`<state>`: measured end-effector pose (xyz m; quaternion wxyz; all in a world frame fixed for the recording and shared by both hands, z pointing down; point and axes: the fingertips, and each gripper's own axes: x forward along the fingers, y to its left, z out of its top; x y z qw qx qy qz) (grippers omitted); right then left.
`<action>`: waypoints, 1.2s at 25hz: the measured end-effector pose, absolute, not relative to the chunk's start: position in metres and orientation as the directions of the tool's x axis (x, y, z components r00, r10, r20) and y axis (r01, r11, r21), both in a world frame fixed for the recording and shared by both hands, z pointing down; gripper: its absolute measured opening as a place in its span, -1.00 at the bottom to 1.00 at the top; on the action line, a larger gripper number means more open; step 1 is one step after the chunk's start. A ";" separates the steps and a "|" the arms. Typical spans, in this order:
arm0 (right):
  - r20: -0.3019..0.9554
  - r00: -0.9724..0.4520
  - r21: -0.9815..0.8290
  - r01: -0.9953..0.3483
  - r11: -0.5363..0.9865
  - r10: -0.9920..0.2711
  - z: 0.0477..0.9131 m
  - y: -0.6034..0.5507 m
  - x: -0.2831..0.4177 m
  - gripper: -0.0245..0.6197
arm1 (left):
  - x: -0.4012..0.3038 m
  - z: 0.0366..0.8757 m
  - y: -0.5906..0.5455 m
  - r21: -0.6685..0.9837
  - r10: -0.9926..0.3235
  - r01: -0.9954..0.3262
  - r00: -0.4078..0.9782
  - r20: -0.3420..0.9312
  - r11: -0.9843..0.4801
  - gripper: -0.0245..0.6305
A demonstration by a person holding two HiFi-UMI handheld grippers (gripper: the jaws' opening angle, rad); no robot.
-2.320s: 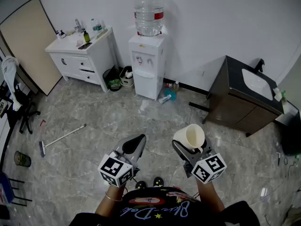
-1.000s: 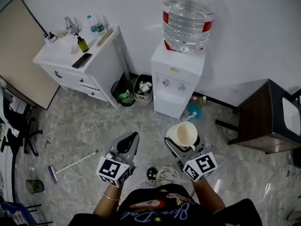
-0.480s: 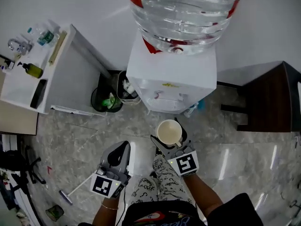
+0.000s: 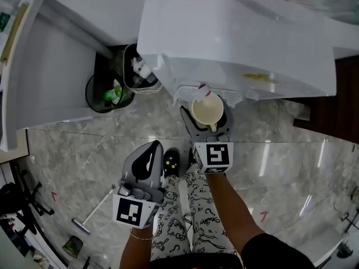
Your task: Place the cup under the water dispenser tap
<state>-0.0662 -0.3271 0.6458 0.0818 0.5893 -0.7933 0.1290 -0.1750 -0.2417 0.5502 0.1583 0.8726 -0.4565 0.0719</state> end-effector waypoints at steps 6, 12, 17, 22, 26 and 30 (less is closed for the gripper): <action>0.292 -0.183 -0.069 -0.983 0.170 -0.939 0.688 -0.346 -0.074 0.35 | -0.189 0.580 -0.224 0.257 -0.709 -0.782 0.623 0.330 -0.568 -0.96; 0.295 -0.165 -0.005 -0.985 0.172 -0.941 0.701 -0.359 -0.069 0.35 | -0.203 0.577 -0.224 0.322 -0.698 -0.769 0.638 0.325 -0.553 -0.96; 0.295 -0.175 -0.002 -0.983 0.183 -0.939 0.706 -0.361 -0.073 0.36 | -0.200 0.572 -0.232 0.377 -0.701 -0.750 0.652 0.288 -0.543 -0.96; 0.304 -0.261 -0.001 -0.962 0.274 -0.916 0.707 -0.358 -0.072 0.36 | -0.195 0.566 -0.230 0.393 -0.693 -0.729 0.672 0.261 -0.560 -0.96; 0.326 -0.284 -0.002 -0.954 0.300 -0.902 0.708 -0.357 -0.074 0.36 | -0.200 0.565 -0.228 0.403 -0.698 -0.730 0.669 0.256 -0.552 -0.96; 0.336 -0.285 0.000 -0.953 0.303 -0.898 0.707 -0.356 -0.073 0.36 | -0.199 0.567 -0.222 0.408 -0.681 -0.718 0.684 0.261 -0.564 -0.96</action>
